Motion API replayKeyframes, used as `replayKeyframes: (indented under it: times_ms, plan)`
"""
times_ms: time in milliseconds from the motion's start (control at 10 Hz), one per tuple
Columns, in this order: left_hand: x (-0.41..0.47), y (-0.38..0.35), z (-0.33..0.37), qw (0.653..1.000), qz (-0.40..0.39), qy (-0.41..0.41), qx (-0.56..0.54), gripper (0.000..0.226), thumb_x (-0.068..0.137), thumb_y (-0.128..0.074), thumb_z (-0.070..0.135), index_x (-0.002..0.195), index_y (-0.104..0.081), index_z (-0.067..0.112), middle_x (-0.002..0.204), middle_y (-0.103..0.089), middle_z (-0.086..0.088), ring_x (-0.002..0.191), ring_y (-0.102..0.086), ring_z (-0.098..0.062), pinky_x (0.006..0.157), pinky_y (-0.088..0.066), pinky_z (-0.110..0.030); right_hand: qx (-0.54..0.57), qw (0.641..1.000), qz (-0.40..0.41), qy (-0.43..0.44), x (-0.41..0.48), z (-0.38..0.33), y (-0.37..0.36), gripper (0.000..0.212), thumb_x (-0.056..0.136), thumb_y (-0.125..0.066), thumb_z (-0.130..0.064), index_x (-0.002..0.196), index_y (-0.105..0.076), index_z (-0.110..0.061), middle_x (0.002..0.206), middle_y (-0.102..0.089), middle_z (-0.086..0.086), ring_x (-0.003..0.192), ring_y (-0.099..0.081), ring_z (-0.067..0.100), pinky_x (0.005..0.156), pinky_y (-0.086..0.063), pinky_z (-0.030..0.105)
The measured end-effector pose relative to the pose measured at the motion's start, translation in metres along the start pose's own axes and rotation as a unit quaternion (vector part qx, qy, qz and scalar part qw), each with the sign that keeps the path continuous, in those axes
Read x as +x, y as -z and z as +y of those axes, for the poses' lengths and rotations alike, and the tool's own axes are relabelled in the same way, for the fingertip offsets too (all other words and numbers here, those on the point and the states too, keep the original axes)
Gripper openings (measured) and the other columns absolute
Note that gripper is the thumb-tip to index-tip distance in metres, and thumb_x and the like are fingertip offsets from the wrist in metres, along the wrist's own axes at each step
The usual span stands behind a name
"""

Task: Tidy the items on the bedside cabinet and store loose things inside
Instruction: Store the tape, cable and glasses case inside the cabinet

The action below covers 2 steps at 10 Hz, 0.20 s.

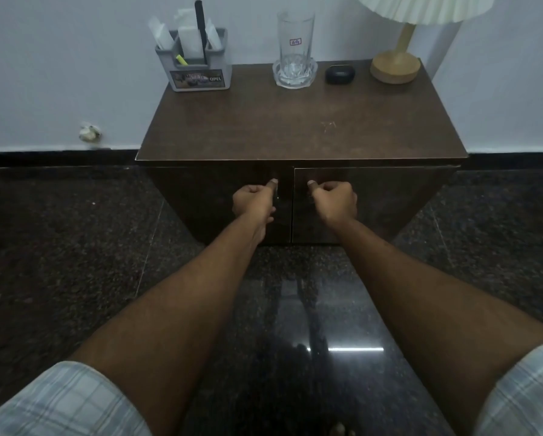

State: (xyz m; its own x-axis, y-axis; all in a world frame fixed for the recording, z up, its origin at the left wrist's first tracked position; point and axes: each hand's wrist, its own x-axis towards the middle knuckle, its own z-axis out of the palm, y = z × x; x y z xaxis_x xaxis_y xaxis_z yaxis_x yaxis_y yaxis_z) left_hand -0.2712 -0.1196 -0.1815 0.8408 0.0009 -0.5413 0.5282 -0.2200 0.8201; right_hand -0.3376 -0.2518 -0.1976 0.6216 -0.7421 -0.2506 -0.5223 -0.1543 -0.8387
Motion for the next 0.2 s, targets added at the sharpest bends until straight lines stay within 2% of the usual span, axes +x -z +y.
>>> replayKeyframes:
  times_ms: [100,200]
  plan:
    - [-0.003,0.003,0.01,0.999,0.009,0.007,0.035,0.025,0.085,-0.075,0.042,0.096,-0.068,0.02,0.09,-0.073,-0.002,0.078,-0.071,-0.015,0.058,-0.058,-0.029,-0.041,0.999,-0.029,-0.014,0.002,-0.01,0.006,0.034,0.088,-0.065,-0.047,0.078,-0.075,-0.016,0.088,-0.075,0.004,0.097,-0.067,0.024,0.076,-0.04,0.021]
    - [-0.009,0.009,0.029,0.991,0.021,-0.021,0.132,0.023,0.084,-0.075,0.04,0.088,-0.069,0.019,0.089,-0.075,-0.004,0.083,-0.073,-0.021,0.079,-0.062,-0.037,-0.092,0.992,-0.083,-0.026,-0.001,-0.032,0.025,0.038,0.089,-0.065,-0.045,0.092,-0.076,-0.01,0.103,-0.075,0.011,0.106,-0.067,0.028,0.082,-0.045,0.024]
